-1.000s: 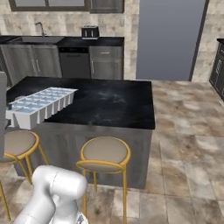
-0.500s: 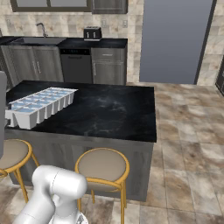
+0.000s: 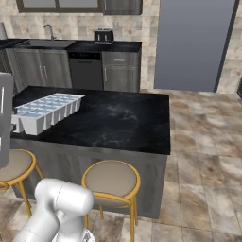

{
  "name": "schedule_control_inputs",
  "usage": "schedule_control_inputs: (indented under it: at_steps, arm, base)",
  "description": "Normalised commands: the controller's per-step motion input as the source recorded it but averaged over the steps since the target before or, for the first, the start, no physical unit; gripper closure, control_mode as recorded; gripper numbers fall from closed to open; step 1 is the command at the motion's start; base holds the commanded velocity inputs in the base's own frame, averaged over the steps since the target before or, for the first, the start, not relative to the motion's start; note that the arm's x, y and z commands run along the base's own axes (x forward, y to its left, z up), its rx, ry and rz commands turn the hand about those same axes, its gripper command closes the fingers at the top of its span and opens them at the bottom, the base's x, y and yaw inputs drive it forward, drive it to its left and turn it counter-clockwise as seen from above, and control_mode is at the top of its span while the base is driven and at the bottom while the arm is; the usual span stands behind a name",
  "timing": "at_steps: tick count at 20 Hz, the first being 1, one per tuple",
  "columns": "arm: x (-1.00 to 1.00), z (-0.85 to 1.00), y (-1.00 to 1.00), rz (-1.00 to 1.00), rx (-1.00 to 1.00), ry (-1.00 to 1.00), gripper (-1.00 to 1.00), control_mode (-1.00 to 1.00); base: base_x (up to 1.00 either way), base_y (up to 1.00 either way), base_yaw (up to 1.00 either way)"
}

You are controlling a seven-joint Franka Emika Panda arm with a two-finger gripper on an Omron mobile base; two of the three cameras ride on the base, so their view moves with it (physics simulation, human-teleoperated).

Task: Open the freezer door, pick up the ice cube tray from the freezer, and place it on the dining counter.

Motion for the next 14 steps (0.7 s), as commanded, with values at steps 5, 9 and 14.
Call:
schedule_control_inputs:
  at_steps: [5, 9, 14]
  arm:
    - [1.00, 0.00, -0.11, 0.14, 0.03, 0.00, 1.00, -1.00]
    - [1.00, -0.05, -0.06, 0.18, 0.00, 0.02, 1.00, -1.00]
    - [1.00, -0.26, -0.08, 0.19, 0.00, 0.00, 1.00, -1.00]
  base:
    - [0.00, 0.00, 0.00]
    - [0.00, 0.00, 0.00]
    - [0.00, 0.00, 0.00]
